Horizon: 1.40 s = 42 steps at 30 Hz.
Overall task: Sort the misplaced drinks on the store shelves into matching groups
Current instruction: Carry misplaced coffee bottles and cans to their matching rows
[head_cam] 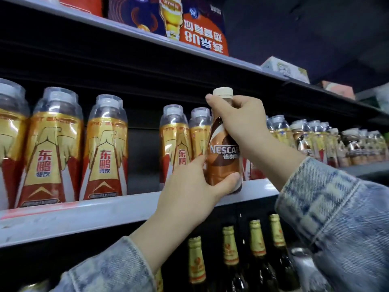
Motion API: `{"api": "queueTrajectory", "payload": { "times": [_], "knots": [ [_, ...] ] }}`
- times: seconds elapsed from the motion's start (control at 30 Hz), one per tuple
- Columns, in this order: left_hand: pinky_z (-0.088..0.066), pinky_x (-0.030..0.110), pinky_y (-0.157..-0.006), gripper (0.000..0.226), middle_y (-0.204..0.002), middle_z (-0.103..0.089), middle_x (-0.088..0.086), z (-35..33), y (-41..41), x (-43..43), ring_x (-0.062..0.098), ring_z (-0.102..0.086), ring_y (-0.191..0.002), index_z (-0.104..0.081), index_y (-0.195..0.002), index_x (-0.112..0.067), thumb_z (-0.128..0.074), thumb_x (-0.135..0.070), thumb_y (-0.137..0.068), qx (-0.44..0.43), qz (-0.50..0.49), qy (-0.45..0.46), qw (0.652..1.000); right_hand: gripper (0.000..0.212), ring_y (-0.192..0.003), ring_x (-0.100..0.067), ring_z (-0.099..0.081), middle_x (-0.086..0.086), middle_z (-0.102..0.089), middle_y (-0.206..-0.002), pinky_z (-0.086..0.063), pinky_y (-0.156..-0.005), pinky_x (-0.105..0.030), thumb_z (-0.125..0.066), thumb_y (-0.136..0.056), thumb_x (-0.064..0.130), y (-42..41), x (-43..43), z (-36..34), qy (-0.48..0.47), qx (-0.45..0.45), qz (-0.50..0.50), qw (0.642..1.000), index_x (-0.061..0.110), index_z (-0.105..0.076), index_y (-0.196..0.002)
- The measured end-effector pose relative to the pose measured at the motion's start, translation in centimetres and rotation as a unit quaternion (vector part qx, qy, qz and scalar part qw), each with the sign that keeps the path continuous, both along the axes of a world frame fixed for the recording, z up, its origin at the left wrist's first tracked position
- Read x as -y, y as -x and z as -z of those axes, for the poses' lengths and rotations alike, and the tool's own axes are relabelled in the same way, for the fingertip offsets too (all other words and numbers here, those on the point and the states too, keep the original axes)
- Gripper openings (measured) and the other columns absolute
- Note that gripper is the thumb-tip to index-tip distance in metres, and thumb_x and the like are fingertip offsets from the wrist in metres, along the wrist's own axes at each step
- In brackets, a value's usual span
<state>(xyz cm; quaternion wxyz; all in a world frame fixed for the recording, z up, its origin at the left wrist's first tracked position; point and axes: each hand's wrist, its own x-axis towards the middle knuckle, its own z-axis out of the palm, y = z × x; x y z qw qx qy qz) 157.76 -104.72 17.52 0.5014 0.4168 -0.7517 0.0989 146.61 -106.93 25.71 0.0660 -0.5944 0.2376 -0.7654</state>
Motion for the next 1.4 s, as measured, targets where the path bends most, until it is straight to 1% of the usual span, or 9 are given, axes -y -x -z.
{"api": "queueTrajectory", "payload": {
  "times": [0.3,0.47,0.67,0.77,0.83,0.97,1.2,1.3,1.4],
  "knots": [
    [-0.05,0.023,-0.077,0.051,-0.095,-0.06,-0.019,1.7,9.2,3.0,0.0,-0.058,-0.088,-0.049,-0.108,-0.038,-0.065,-0.063,-0.066,-0.036,0.176,-0.11,0.978,0.041,-0.057,-0.024,-0.057,-0.014,-0.056,-0.064,-0.051,-0.058,-0.034,-0.073,-0.077,0.04,8.5,-0.1,2.0,-0.064,0.013,0.063,0.996,0.002,-0.062,-0.067],
    [-0.051,0.027,-0.079,0.053,-0.095,-0.06,-0.019,2.5,16.1,4.9,0.001,-0.057,-0.087,-0.05,-0.108,-0.036,-0.063,-0.065,-0.066,-0.045,0.176,-0.092,0.979,0.033,-0.057,-0.023,-0.052,-0.014,-0.051,-0.065,-0.045,-0.058,-0.031,-0.072,-0.078,0.04,14.9,1.4,2.7,-0.066,0.003,0.082,0.994,0.011,-0.059,-0.07],
    [-0.053,0.031,-0.077,0.052,-0.089,-0.061,-0.018,3.0,26.7,7.9,0.002,-0.058,-0.083,-0.049,-0.1,-0.039,-0.058,-0.072,-0.06,-0.094,0.156,-0.058,0.982,0.034,-0.059,-0.023,-0.058,-0.012,-0.058,-0.066,-0.057,-0.067,-0.043,-0.071,-0.08,0.041,24.7,4.2,2.4,-0.081,-0.046,0.051,0.994,0.008,-0.062,-0.074],
    [-0.054,0.034,-0.076,0.059,-0.091,-0.064,-0.017,2.4,32.7,9.6,0.007,-0.061,-0.084,-0.052,-0.102,-0.039,-0.053,-0.078,-0.057,-0.124,0.14,-0.054,0.981,0.037,-0.056,-0.016,-0.055,-0.004,-0.054,-0.059,-0.049,-0.06,-0.031,-0.069,-0.081,0.045,30.2,6.0,2.1,-0.072,-0.089,0.073,0.991,0.013,-0.056,-0.068],
    [-0.053,0.034,-0.075,0.056,-0.088,-0.062,-0.017,1.8,36.5,10.8,0.009,-0.061,-0.082,-0.052,-0.1,-0.038,-0.054,-0.076,-0.059,-0.126,0.136,-0.069,0.98,0.037,-0.058,-0.016,-0.053,-0.004,-0.052,-0.061,-0.045,-0.061,-0.03,-0.066,-0.082,0.047,33.8,7.3,1.8,-0.082,-0.113,0.099,0.985,0.014,-0.054,-0.069],
    [-0.054,0.034,-0.072,0.057,-0.085,-0.064,-0.016,1.3,42.9,13.9,0.008,-0.062,-0.078,-0.053,-0.099,-0.036,-0.056,-0.075,-0.058,-0.103,0.146,-0.103,0.978,0.036,-0.062,-0.02,-0.054,-0.007,-0.053,-0.065,-0.05,-0.066,-0.036,-0.061,-0.088,0.042,40.7,10.6,1.8,-0.099,-0.108,0.113,0.983,0.013,-0.052,-0.069],
    [-0.053,0.027,-0.074,0.039,-0.089,-0.066,-0.011,1.1,52.6,21.0,0.005,-0.062,-0.079,-0.055,-0.093,-0.032,-0.064,-0.061,-0.068,-0.028,0.193,-0.17,0.966,0.044,-0.046,-0.011,-0.044,0.004,-0.043,-0.049,-0.037,-0.049,-0.023,-0.059,-0.089,0.04,51.5,18.1,3.0,-0.11,-0.059,0.136,0.983,0.014,-0.044,-0.058],
    [-0.049,0.023,-0.063,0.048,-0.09,-0.065,-0.009,0.8,56.2,24.6,0.006,-0.061,-0.077,-0.055,-0.101,-0.029,-0.063,-0.063,-0.067,0.006,0.182,-0.185,0.966,0.044,-0.047,-0.012,-0.045,0.003,-0.043,-0.05,-0.037,-0.048,-0.022,-0.058,-0.09,0.041,55.1,21.9,3.2,-0.093,-0.057,0.15,0.983,0.015,-0.043,-0.058],
    [-0.042,0.021,-0.059,0.043,-0.087,-0.063,-0.01,-0.5,58.8,28.1,0.006,-0.059,-0.076,-0.056,-0.097,-0.032,-0.063,-0.063,-0.068,0.069,0.158,-0.208,0.963,0.045,-0.049,-0.011,-0.048,0.004,-0.046,-0.05,-0.04,-0.051,-0.024,-0.058,-0.09,0.042,58.2,25.7,2.9,-0.066,-0.069,0.174,0.98,0.018,-0.042,-0.055]
  ]
}}
